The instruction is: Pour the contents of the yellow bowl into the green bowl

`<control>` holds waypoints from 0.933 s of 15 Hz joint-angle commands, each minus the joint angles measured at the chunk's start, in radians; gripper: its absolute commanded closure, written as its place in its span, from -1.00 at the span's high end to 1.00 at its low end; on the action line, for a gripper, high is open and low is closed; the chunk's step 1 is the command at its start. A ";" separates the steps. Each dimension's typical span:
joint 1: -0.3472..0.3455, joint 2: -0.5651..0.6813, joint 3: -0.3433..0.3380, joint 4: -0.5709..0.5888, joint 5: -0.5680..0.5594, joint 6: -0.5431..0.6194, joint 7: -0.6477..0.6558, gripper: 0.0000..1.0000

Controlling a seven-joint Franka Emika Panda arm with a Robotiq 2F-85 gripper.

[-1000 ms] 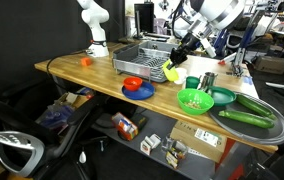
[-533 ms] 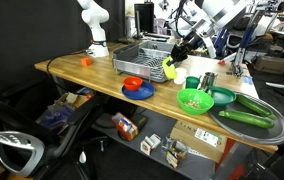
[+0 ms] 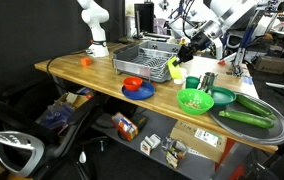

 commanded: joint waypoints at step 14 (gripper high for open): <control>0.071 -0.087 -0.093 -0.094 0.002 0.001 -0.003 -0.94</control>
